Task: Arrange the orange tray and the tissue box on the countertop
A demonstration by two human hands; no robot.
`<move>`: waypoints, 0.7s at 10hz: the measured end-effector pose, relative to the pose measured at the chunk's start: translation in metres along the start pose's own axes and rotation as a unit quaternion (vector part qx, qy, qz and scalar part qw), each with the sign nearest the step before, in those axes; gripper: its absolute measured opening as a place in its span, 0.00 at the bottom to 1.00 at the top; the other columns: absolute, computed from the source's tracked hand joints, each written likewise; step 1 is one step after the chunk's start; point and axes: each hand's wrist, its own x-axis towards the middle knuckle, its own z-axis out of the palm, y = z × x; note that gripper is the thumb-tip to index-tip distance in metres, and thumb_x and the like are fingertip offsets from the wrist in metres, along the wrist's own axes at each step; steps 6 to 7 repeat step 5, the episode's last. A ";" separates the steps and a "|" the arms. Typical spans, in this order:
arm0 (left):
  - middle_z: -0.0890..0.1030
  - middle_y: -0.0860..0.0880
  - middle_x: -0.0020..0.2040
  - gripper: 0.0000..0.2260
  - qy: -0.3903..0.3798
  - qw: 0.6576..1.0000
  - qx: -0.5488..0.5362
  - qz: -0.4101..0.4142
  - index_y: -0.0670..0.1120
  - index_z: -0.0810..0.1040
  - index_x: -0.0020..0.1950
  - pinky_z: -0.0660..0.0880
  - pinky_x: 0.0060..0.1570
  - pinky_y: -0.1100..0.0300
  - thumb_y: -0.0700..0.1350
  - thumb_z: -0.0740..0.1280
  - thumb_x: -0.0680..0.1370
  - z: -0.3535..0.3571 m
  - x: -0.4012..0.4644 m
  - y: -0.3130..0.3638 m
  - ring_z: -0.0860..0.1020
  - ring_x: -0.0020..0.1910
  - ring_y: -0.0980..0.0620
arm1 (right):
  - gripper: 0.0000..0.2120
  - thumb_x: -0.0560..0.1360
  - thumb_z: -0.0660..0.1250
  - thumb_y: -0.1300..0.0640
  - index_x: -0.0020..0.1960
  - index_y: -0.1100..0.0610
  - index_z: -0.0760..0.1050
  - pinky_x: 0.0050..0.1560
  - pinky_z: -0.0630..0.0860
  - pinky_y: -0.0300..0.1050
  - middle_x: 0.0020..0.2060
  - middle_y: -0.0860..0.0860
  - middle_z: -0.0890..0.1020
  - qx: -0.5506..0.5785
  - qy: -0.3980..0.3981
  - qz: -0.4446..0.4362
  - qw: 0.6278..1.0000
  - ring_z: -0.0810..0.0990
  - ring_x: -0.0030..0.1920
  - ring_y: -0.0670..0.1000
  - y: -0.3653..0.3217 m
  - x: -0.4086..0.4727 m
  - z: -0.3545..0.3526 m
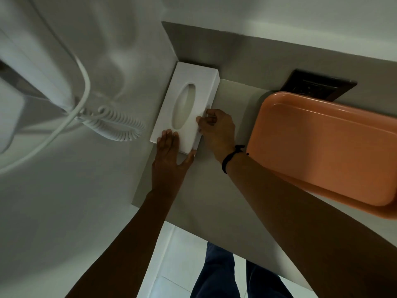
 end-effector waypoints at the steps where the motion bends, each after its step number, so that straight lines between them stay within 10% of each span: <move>1: 0.74 0.29 0.76 0.37 0.001 1.000 0.007 0.005 0.29 0.74 0.76 0.76 0.70 0.30 0.47 0.82 0.75 -0.005 0.009 -0.003 0.73 0.76 0.26 | 0.19 0.80 0.75 0.60 0.68 0.66 0.79 0.66 0.83 0.61 0.57 0.65 0.86 -0.005 0.006 0.000 1.000 0.86 0.59 0.63 -0.002 0.007 0.007; 7: 0.65 0.31 0.83 0.36 -0.009 0.998 0.024 0.051 0.32 0.68 0.82 0.66 0.80 0.31 0.50 0.76 0.81 0.003 0.014 -0.004 0.64 0.83 0.30 | 0.12 0.82 0.71 0.58 0.54 0.69 0.82 0.59 0.85 0.55 0.47 0.63 0.87 -0.042 -0.006 -0.020 0.999 0.87 0.51 0.62 0.006 0.011 0.003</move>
